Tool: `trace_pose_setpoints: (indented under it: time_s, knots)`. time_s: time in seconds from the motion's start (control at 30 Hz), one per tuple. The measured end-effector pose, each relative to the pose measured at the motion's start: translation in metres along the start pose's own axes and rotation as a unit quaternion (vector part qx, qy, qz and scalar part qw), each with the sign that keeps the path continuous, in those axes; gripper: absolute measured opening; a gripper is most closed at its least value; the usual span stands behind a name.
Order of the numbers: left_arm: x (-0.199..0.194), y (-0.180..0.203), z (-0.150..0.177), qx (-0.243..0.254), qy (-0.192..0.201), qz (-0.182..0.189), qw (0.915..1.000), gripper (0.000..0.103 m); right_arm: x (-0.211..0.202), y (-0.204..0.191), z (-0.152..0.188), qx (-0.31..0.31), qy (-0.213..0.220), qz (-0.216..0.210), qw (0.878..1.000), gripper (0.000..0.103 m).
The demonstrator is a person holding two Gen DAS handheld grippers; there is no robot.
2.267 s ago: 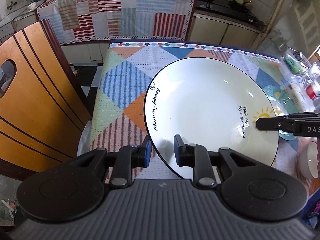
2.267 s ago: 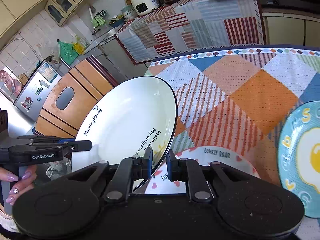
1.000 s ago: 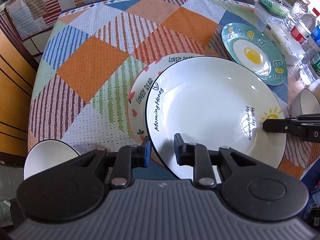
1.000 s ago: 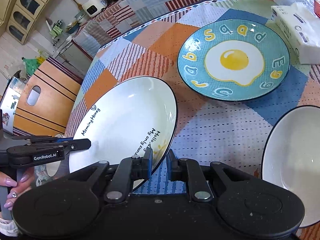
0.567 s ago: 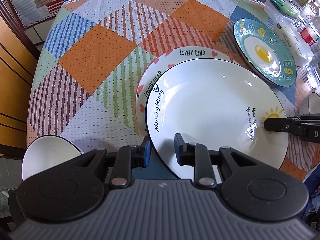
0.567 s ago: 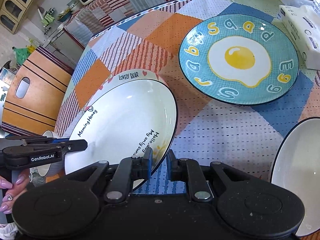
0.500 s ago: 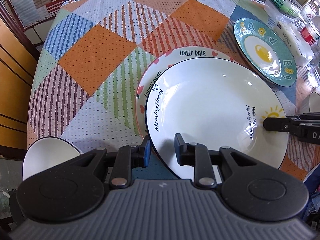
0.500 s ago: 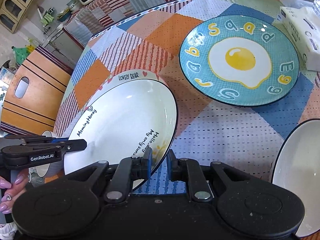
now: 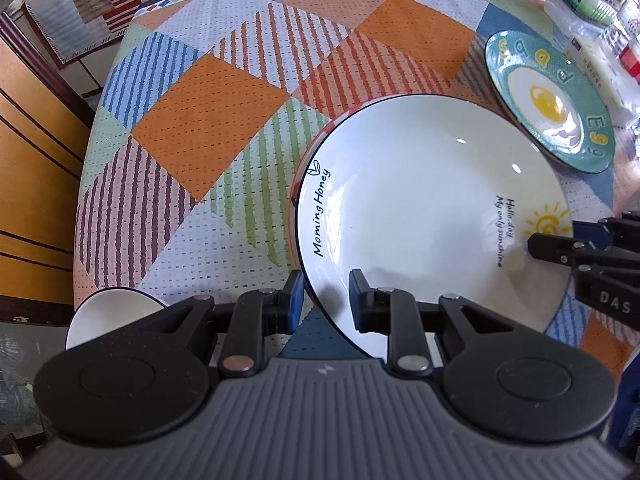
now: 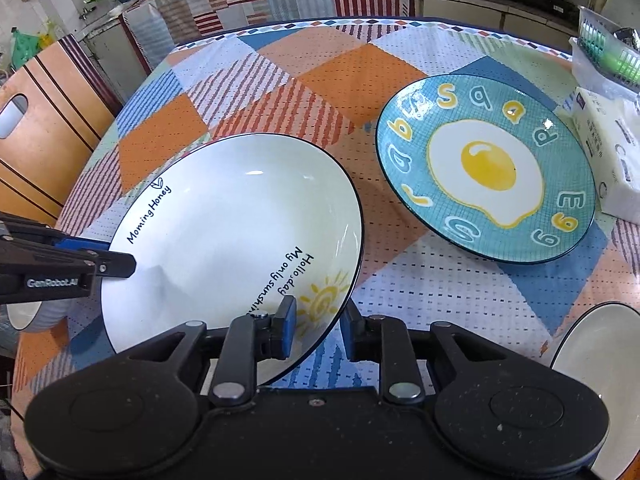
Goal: Organize plates and bowls
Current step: 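Open both tools and withdraw from the stacked plates, then close the left tool on the blue egg plate rim while the right tool grips beside it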
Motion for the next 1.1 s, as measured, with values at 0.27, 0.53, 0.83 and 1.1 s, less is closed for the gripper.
trace_pose_setpoints:
  time_s: [0.27, 0.53, 0.83, 1.1]
  knots:
    - [-0.041, 0.015, -0.002, 0.024, 0.030, 0.016, 0.9991, 0.023, -0.038, -0.001, -0.011, -0.013, 0.034, 0.022, 0.999, 0.028]
    - [-0.091, 0.036, -0.003, 0.056, 0.056, 0.038, 0.9962, 0.024, -0.087, 0.007, -0.011, -0.019, 0.056, 0.036, 0.998, 0.039]
    - [-0.123, 0.072, -0.006, 0.097, 0.071, 0.055, 0.9912, 0.036, -0.121, 0.031, -0.004, 0.002, 0.058, 0.039, 0.998, 0.061]
    - [-0.122, 0.109, -0.032, 0.131, 0.077, 0.055, 0.9869, 0.052, -0.142, 0.063, -0.007, 0.004, 0.077, 0.079, 0.994, 0.072]
Point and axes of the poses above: each gripper's, at about its wrist camera, not at the fingertips, and x roughly the way its jaws point, y to its right, z to its underside, the point moved 5 cm from there along x, roughly the way its jaws point, and after that the axes turned 12 degrees about z, right-handed, at the moved point
